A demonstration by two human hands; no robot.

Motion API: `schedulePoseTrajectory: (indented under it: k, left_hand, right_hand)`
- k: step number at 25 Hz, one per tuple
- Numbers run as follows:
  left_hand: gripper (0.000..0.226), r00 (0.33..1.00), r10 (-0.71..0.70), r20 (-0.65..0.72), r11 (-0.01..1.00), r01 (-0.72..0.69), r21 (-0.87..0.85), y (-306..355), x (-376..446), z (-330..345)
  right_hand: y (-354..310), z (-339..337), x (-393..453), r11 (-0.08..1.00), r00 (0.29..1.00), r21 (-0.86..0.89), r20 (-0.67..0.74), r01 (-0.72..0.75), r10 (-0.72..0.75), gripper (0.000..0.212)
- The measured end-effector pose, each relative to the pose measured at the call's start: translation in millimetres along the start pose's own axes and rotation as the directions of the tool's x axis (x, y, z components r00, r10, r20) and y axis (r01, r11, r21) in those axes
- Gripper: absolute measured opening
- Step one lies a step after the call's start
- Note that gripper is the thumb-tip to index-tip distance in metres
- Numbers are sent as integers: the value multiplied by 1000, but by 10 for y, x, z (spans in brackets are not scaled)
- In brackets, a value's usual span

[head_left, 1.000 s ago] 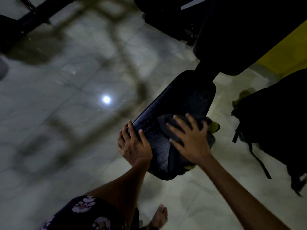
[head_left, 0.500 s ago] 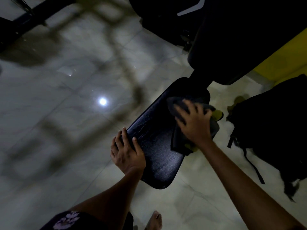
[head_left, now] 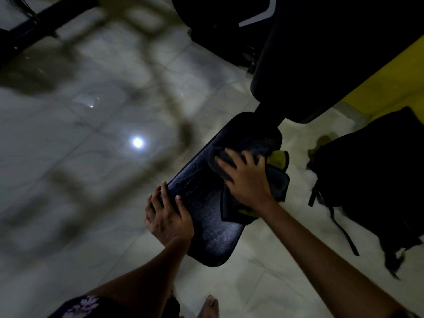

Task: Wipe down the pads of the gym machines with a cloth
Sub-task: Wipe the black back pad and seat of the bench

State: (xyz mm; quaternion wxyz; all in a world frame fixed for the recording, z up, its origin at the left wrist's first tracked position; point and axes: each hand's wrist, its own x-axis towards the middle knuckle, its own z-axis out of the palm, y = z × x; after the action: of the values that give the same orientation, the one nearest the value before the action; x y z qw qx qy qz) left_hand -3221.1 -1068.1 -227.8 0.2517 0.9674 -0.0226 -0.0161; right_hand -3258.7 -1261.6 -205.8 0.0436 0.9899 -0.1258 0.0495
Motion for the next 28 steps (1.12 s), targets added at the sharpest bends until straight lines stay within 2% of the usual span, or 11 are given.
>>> schedulePoseTrajectory:
  k: [3,5,7,9,11,15,20,22,24,26,28]
  left_hand:
    - [58,1000,8,-13,1000,-8,4,4,-10,-7]
    - [58,1000,8,-8,1000,-8,0,-4,-1,-6]
    - [58,1000,15,-8,1000,-15,0,-1,3,-1]
    - [58,1000,5,-10,1000,-5,0,-7,-1,11]
    - [58,1000,2,-3,1000,-2,-1,-1,-4,4]
    - [57,1000,-5,-7,1000,5,-1,8,-8,1]
    - [56,1000,-9,-4,1000,9,-17,-8,-1,17]
    - [56,1000,-8,0,1000,8,-5,-19,8,29]
    - [56,1000,-4,2,1000,4,-2,-24,0,25]
    - [57,1000,-11,0,1000,11,-10,-24,2,23]
    - [56,1000,-14,-8,1000,14,-11,-19,-6,29]
  right_hand:
    - [296,2,478,979,979,-32,35,-201,202,44]
    - [452,-18,611,930,924,-21,110,-367,367,43]
    - [521,-15,533,820,817,39,128,-571,563,45]
    - [364,-31,302,647,659,122,147,-752,738,48]
    - [-14,-49,-24,563,587,182,121,-806,801,49]
    - [-469,-56,-498,692,713,191,66,-696,698,48]
    - [187,41,324,688,689,91,-27,-720,724,39]
    - [151,35,505,731,733,86,-12,-677,680,38]
    - [-32,-1,362,859,860,84,-37,-505,509,43]
    - [-88,2,10,972,972,42,-37,-229,231,48]
    - [161,30,-191,998,998,-1,0,-59,59,53]
